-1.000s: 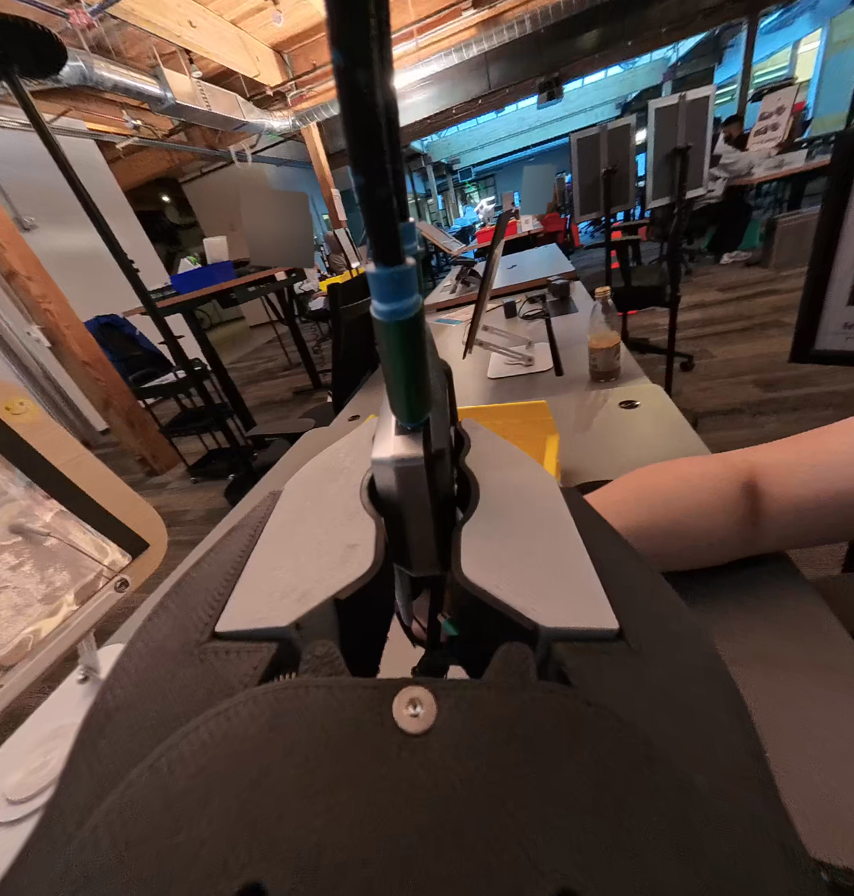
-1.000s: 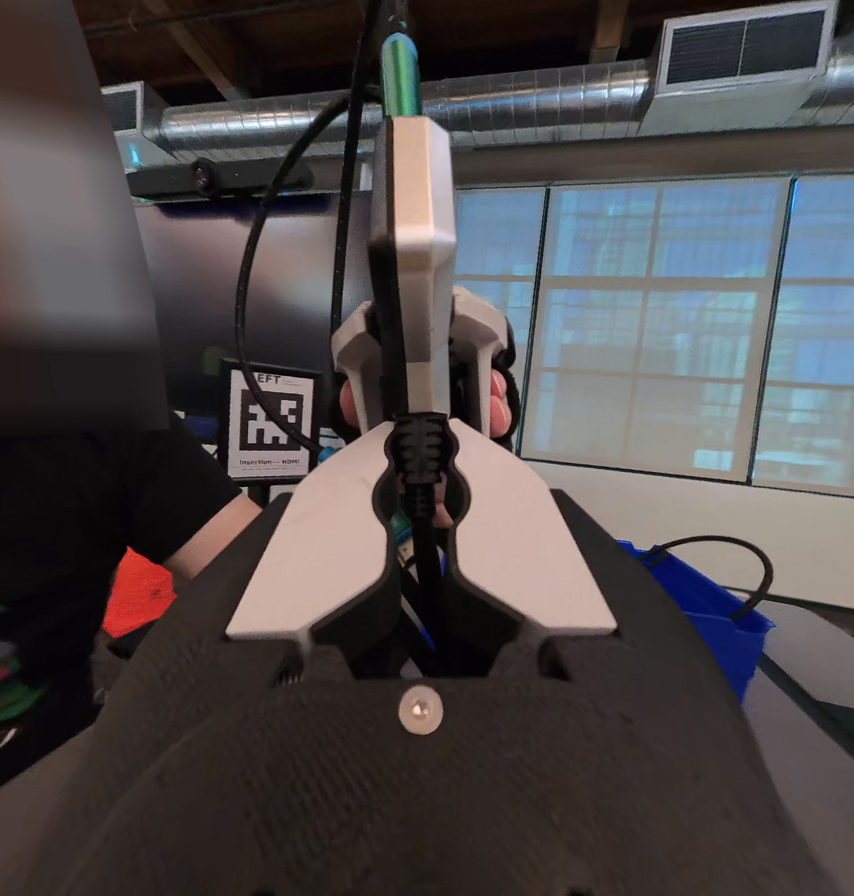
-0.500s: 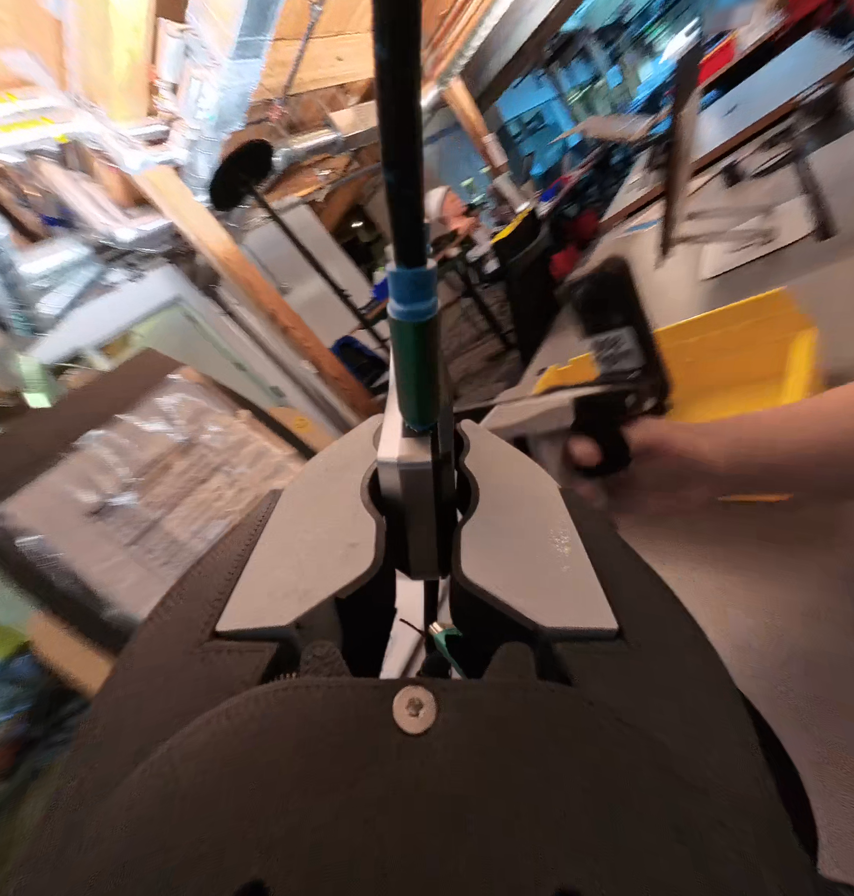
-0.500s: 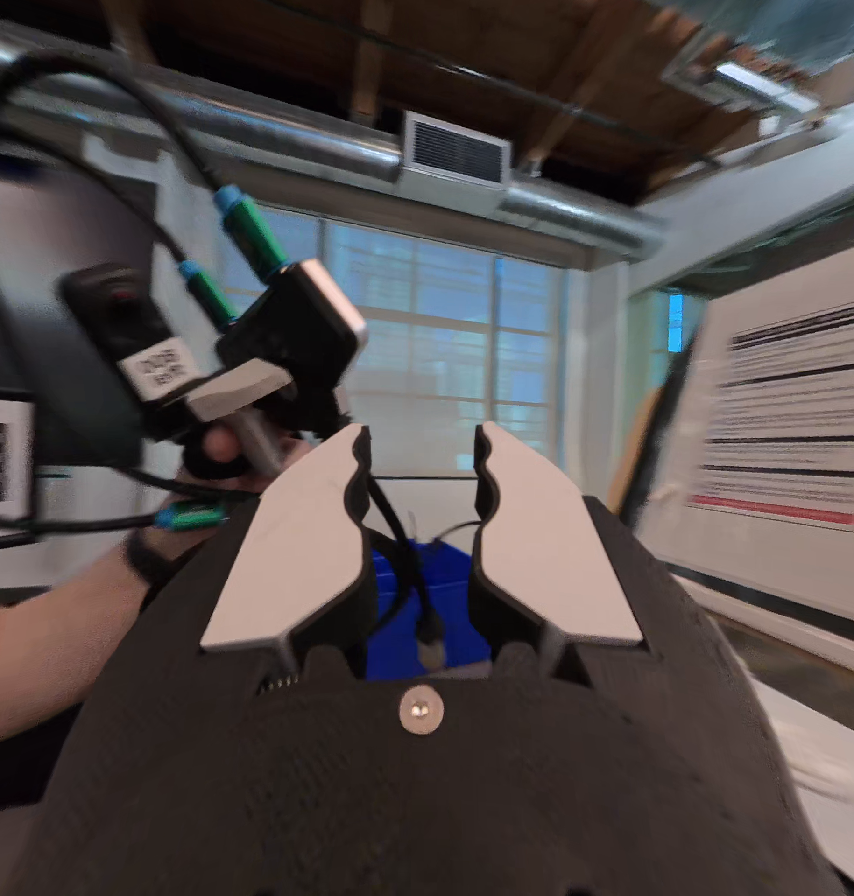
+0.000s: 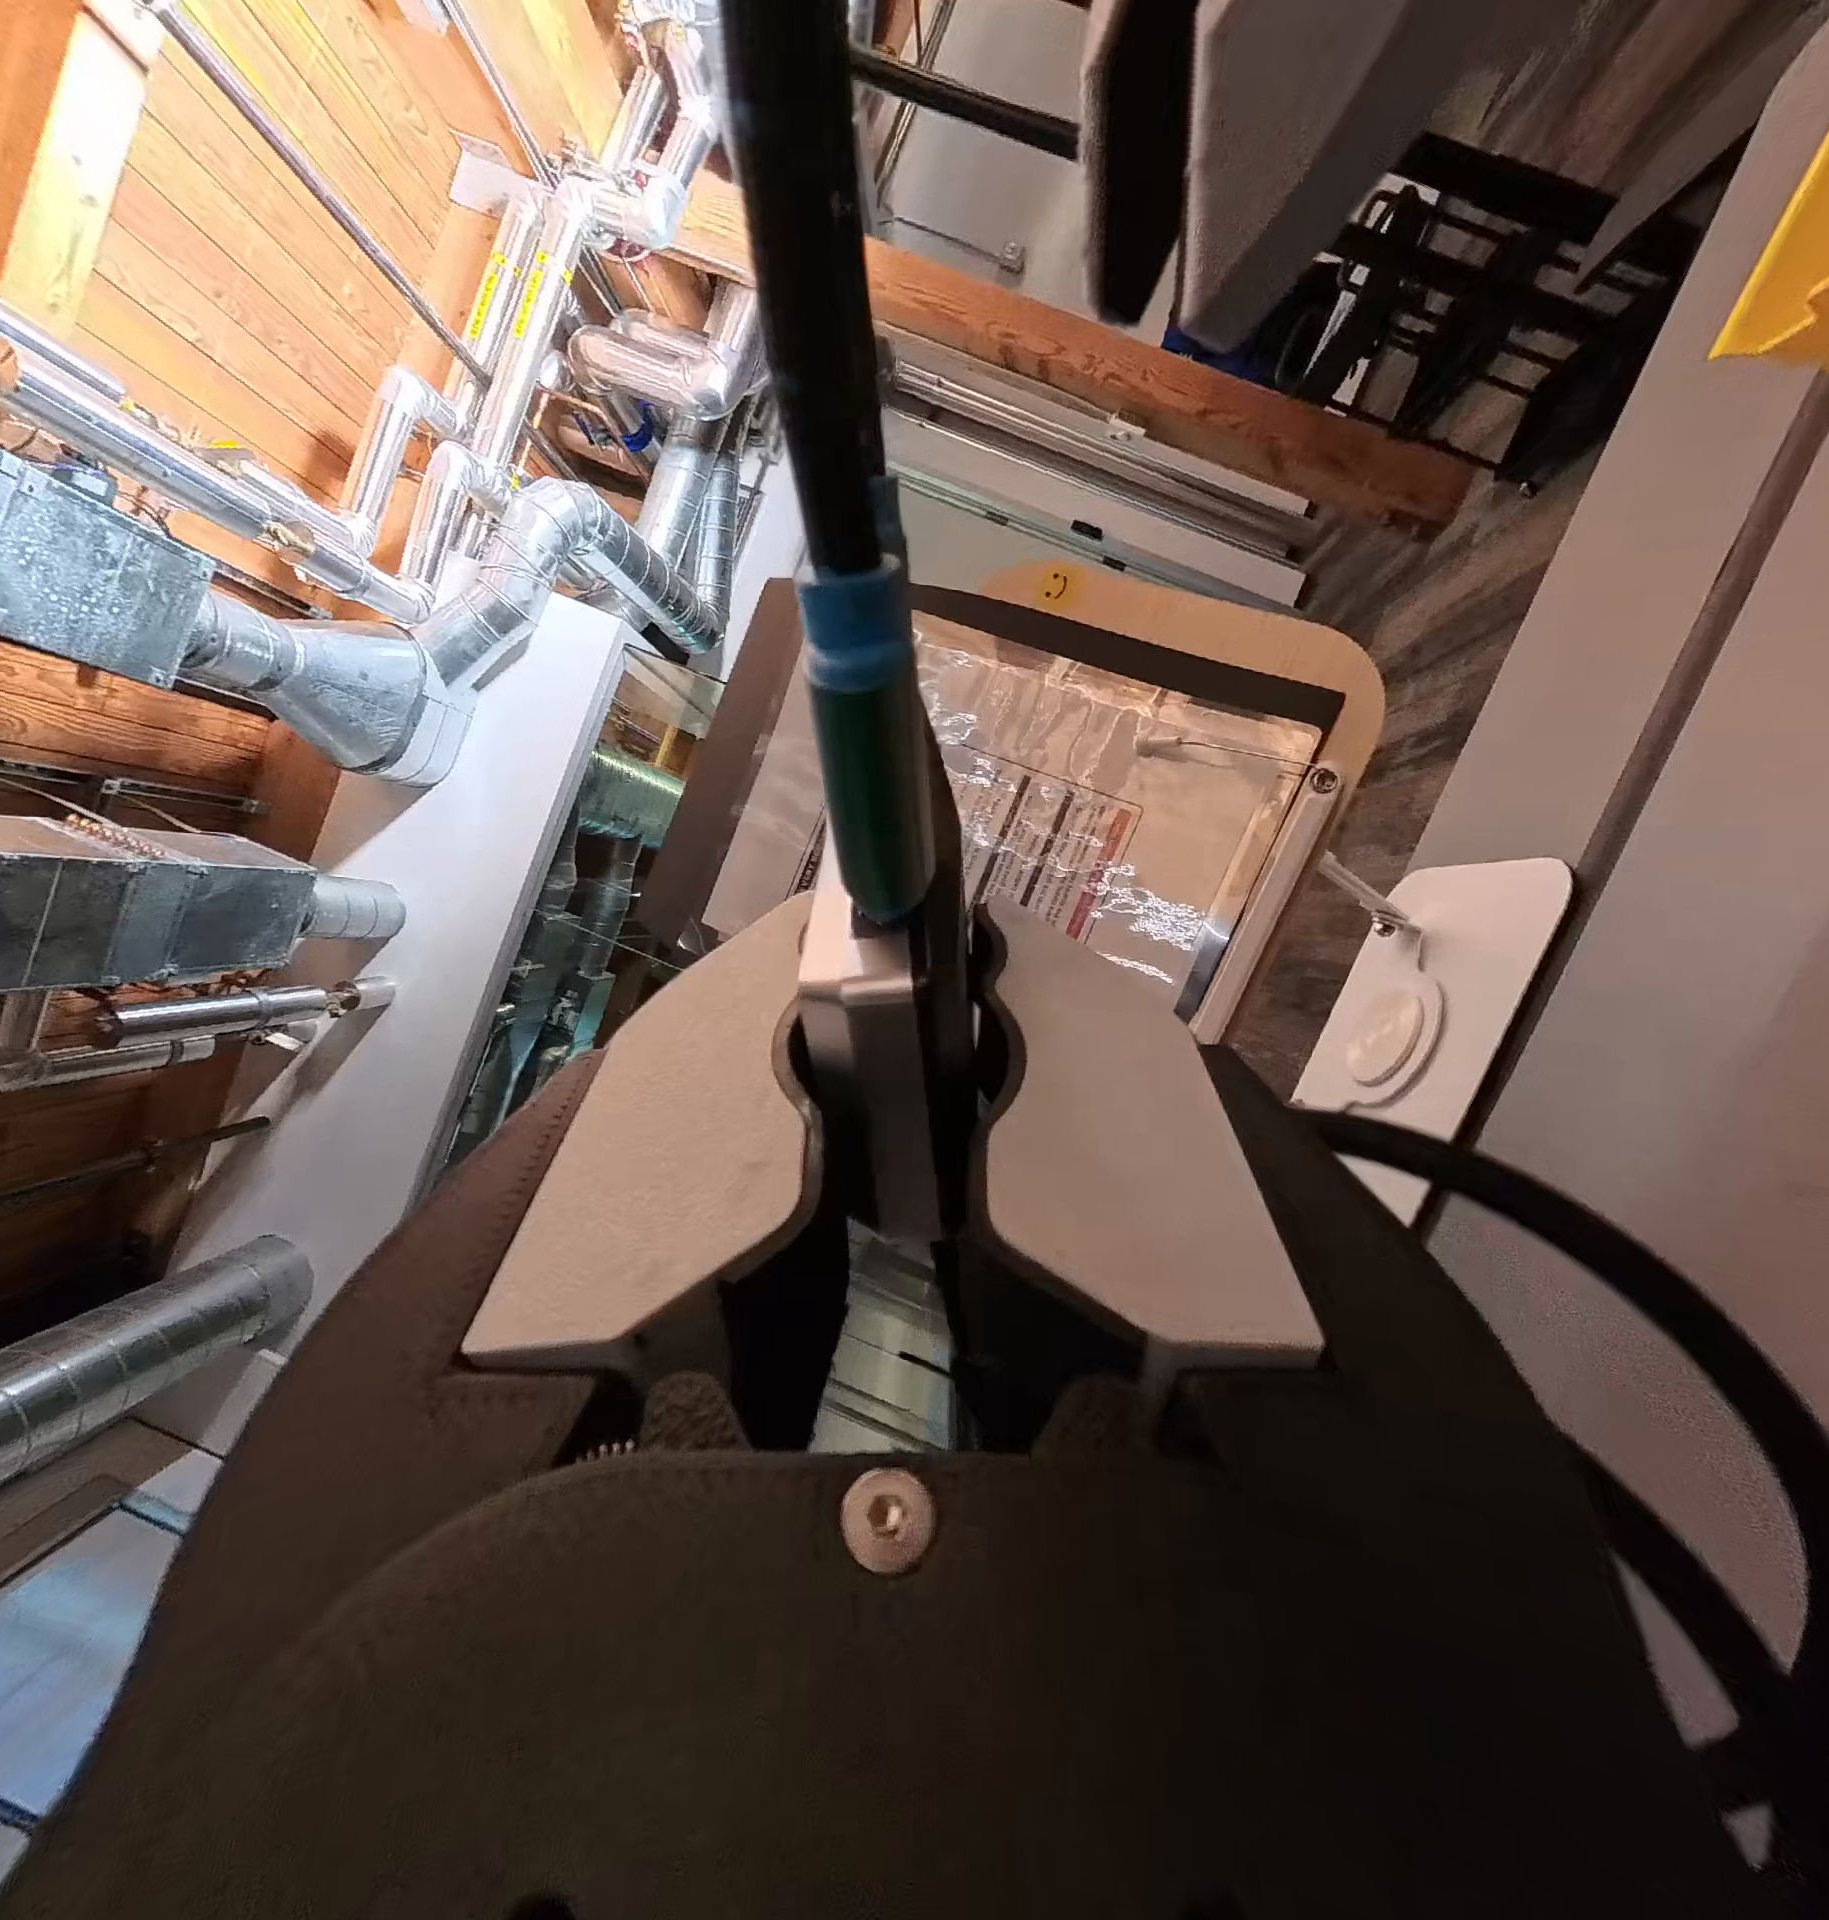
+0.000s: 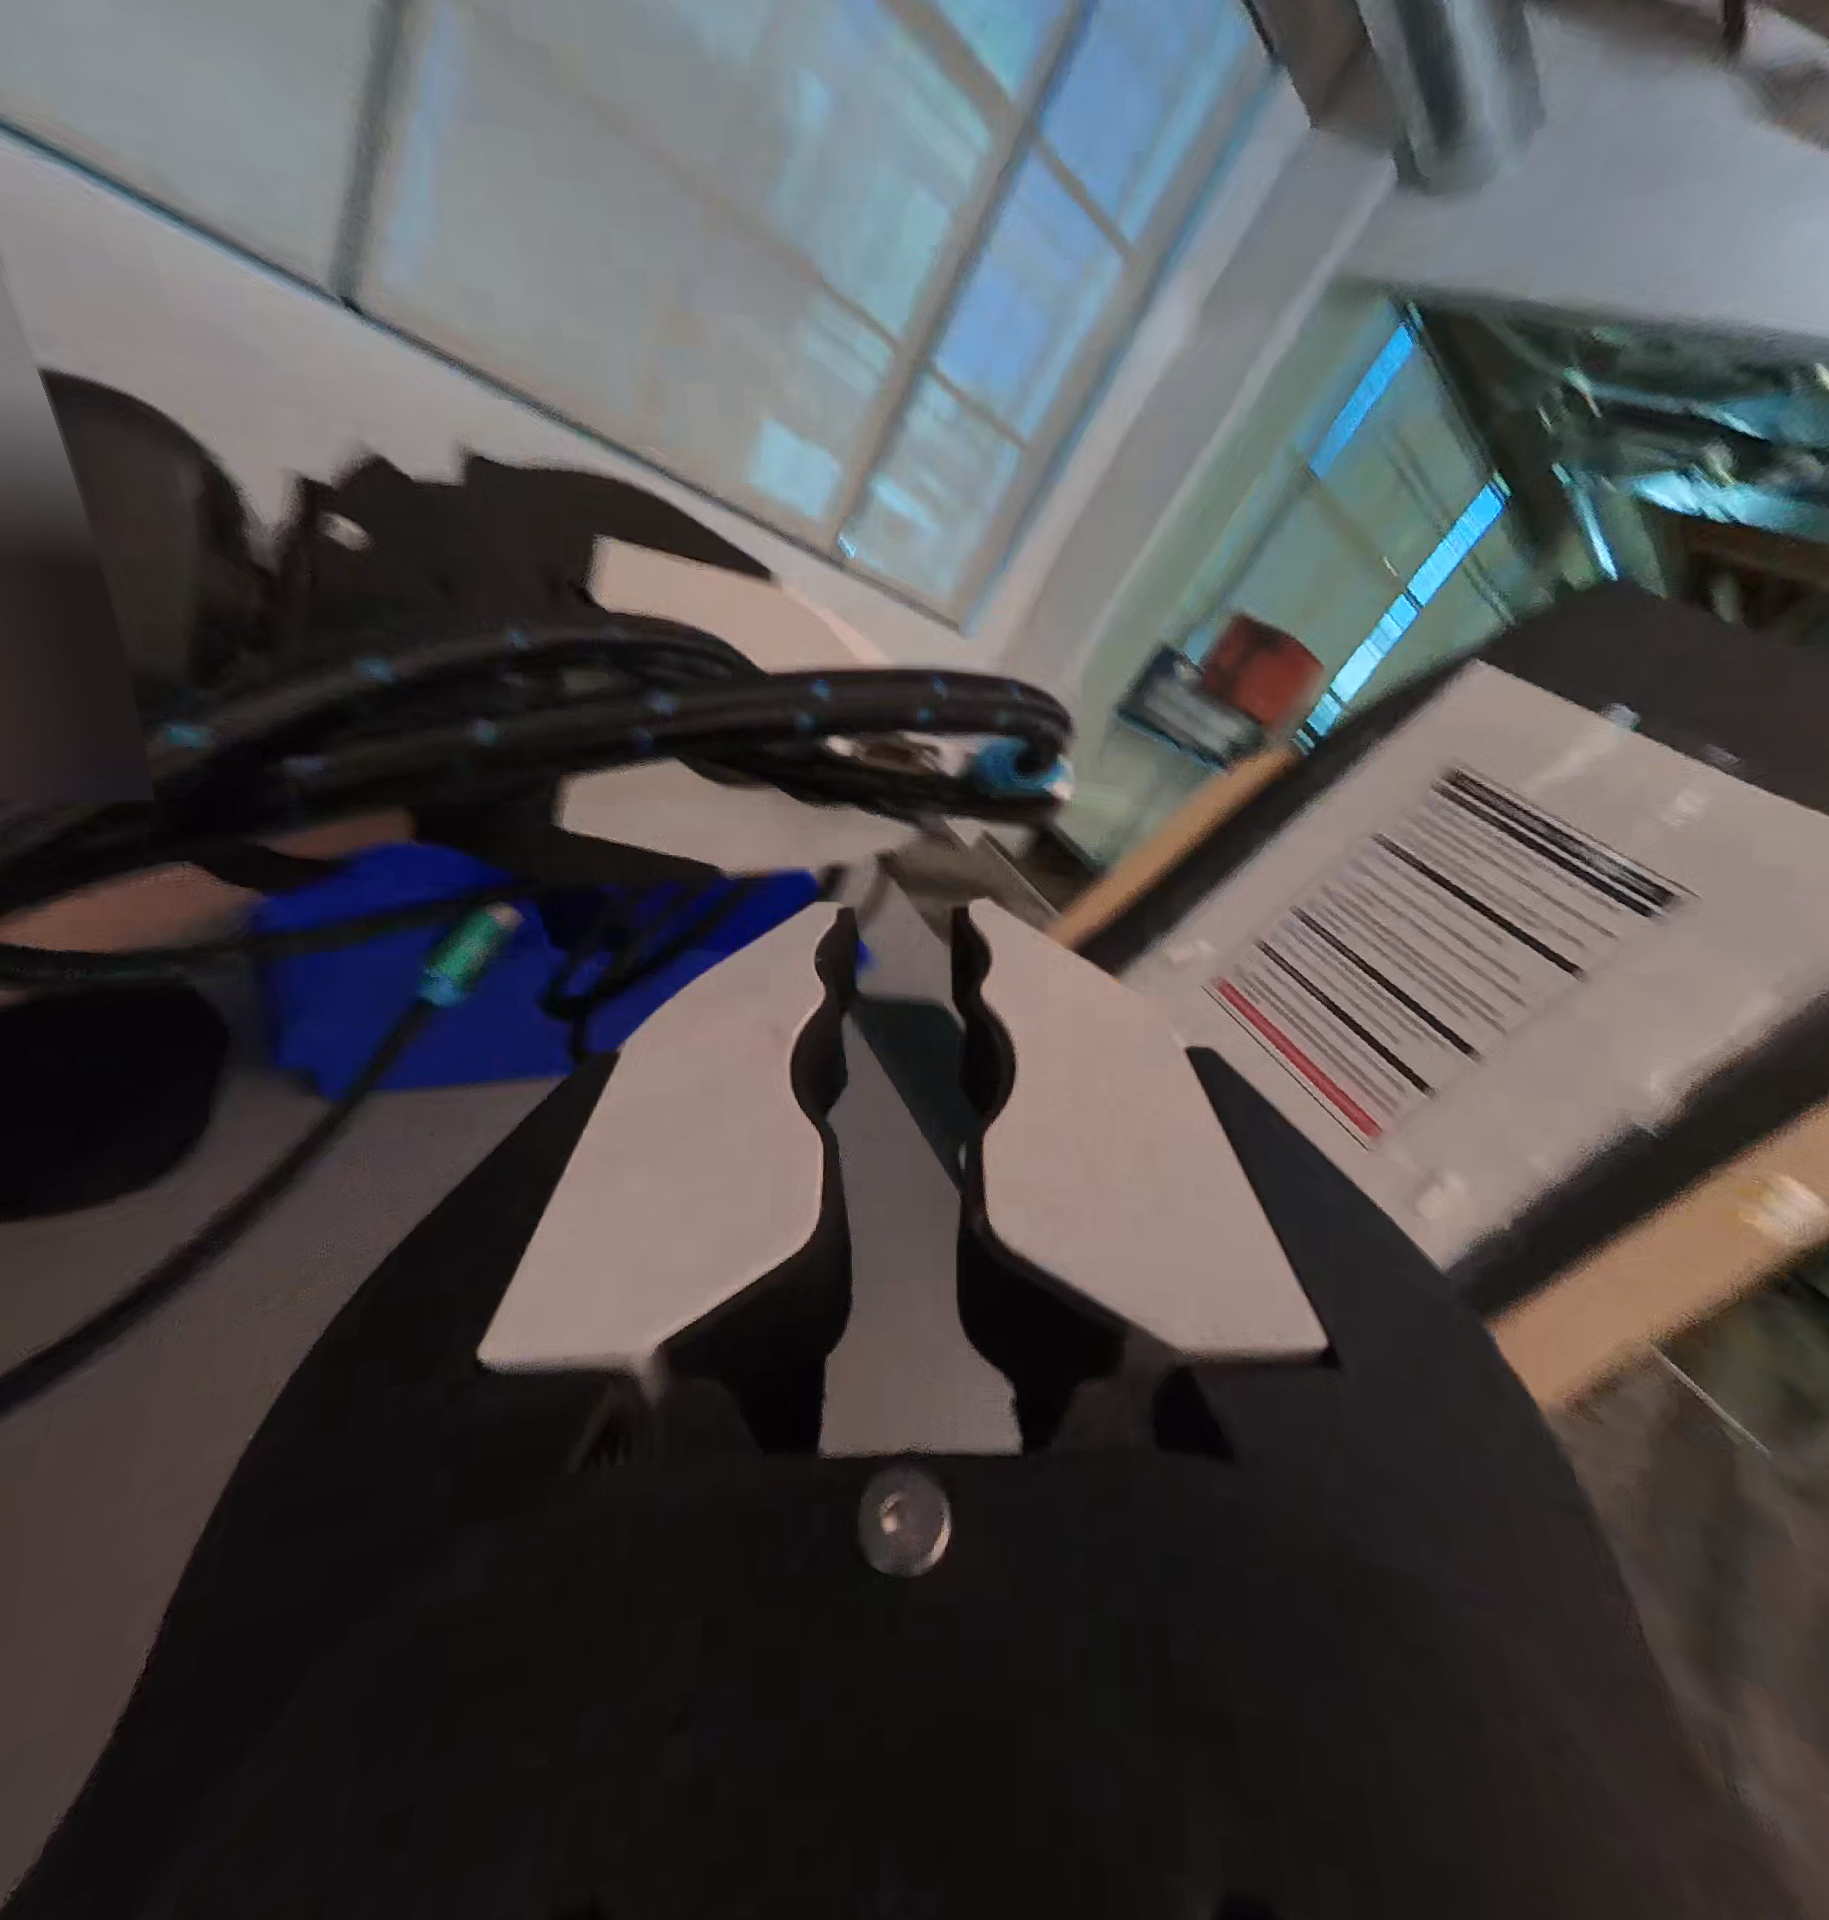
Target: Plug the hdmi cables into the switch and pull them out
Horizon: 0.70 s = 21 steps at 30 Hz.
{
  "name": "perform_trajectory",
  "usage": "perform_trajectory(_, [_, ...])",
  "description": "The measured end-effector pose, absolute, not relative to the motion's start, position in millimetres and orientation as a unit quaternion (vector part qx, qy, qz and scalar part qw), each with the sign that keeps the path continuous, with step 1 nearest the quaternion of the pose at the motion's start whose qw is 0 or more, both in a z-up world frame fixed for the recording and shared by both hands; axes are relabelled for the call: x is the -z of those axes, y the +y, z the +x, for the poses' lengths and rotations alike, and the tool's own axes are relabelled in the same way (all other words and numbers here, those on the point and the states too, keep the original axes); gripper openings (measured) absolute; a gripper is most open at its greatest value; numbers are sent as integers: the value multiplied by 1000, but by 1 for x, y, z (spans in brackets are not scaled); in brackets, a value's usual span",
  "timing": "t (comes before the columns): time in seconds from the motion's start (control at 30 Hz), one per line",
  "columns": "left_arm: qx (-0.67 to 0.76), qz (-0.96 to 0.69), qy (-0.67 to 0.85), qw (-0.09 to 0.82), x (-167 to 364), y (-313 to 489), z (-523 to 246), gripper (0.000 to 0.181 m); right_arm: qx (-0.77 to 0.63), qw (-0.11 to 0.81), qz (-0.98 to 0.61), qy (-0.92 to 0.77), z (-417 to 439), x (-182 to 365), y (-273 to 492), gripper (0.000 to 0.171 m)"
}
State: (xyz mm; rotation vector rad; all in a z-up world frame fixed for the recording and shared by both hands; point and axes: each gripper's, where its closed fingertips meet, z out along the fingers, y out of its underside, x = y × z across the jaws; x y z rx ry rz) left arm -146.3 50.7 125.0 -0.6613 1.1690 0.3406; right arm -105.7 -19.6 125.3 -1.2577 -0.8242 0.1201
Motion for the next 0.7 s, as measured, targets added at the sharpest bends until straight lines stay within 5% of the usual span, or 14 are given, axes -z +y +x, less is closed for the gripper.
perform_trajectory(0.1, [-168,-302,544,764,-121,53,-145,22,37,740,-611,-281,-55,-142,-11,19])
perform_trajectory(0.3, [-237,-272,578,732,-100,58,-133,22,-52,797,-552,-241,-50,-209,-84,21])
perform_trajectory(0.7, [-282,-250,638,672,-47,65,-103,22,-12,543,-774,-325,-105,-53,-3,33])
